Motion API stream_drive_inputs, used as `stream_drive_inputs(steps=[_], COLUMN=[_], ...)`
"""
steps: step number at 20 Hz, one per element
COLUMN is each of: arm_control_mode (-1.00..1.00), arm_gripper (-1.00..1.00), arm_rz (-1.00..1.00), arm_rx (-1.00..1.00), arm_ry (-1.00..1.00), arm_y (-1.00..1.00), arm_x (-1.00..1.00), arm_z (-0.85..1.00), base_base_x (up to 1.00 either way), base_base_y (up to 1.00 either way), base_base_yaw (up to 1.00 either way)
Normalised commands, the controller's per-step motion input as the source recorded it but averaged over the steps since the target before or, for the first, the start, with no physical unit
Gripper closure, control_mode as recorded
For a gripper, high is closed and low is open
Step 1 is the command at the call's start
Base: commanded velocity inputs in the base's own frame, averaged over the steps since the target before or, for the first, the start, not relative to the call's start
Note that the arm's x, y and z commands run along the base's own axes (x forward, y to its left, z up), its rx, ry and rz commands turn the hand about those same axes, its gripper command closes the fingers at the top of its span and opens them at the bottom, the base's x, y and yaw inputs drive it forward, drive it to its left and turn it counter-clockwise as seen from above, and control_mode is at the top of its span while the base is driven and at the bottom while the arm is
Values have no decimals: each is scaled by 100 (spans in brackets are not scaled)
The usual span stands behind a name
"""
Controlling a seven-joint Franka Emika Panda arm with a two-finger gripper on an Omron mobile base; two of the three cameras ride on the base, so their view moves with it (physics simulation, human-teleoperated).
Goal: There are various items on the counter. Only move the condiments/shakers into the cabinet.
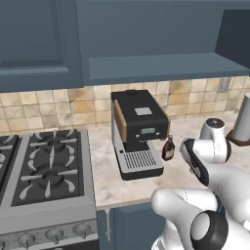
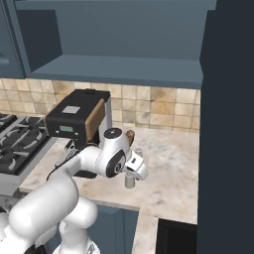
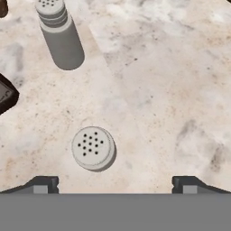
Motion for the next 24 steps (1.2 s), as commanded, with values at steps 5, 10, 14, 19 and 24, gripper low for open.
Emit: stream_drive_inputs(steps=[5,10,14,19,24], arm_control_mode=[-100,-100,-100,-100,-100], arm_gripper=[-100,-100,-100,-100,-100], arm_rz=[0,0,0,0,0], arm_rx=[0,0,0,0,0], arm_ry=[0,0,0,-1,-1], arm_y=[0,0,4,8,0], arm_x=[0,1,10,16,26], arm_z=[-9,-8,-12,-11,-12], base_base_x=[0,0,0,0,0], base_base_y=[0,0,0,0,0], base_base_yaw=[0,0,0,0,0])
